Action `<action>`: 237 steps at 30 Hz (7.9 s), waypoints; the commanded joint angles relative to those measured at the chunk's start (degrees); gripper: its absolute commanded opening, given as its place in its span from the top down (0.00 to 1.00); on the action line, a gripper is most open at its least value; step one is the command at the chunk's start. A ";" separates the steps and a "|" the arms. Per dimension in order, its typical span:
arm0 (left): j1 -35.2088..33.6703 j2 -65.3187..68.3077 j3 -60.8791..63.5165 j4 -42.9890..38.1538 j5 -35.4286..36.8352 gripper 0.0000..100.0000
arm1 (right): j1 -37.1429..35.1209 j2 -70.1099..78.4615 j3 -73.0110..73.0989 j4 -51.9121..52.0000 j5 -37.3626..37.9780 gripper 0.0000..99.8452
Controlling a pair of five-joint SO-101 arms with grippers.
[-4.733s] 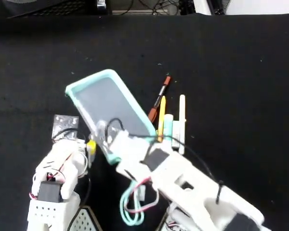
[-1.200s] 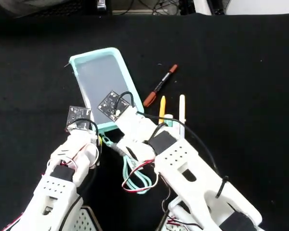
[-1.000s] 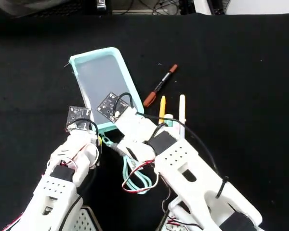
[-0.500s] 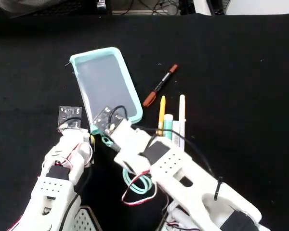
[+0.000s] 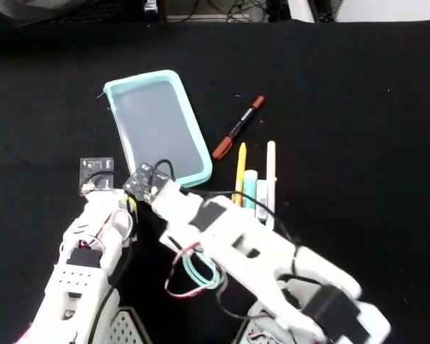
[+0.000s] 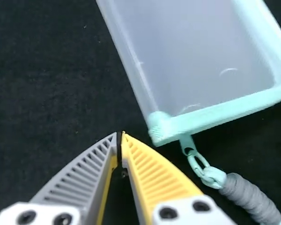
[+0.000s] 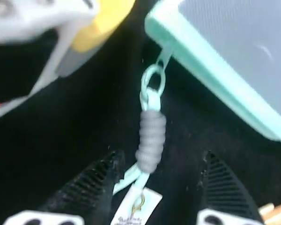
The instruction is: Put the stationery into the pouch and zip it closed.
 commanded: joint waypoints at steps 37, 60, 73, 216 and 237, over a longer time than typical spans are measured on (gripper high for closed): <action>-9.54 -0.35 -0.92 -0.70 0.26 0.78 | 0.97 11.47 -11.56 0.09 -2.46 0.74; -5.85 -0.35 -1.98 -0.53 6.24 0.78 | 9.14 -9.36 -4.79 1.32 -2.37 0.99; -2.95 -0.35 -21.85 24.97 6.68 0.77 | 9.05 -11.74 -15.69 6.24 -0.26 0.99; -7.69 42.81 -107.21 76.75 -7.47 0.97 | 18.99 -23.52 -41.89 26.99 9.32 0.99; -7.78 42.64 -104.92 73.14 -7.47 0.97 | 19.08 -23.43 -41.89 27.78 9.32 0.99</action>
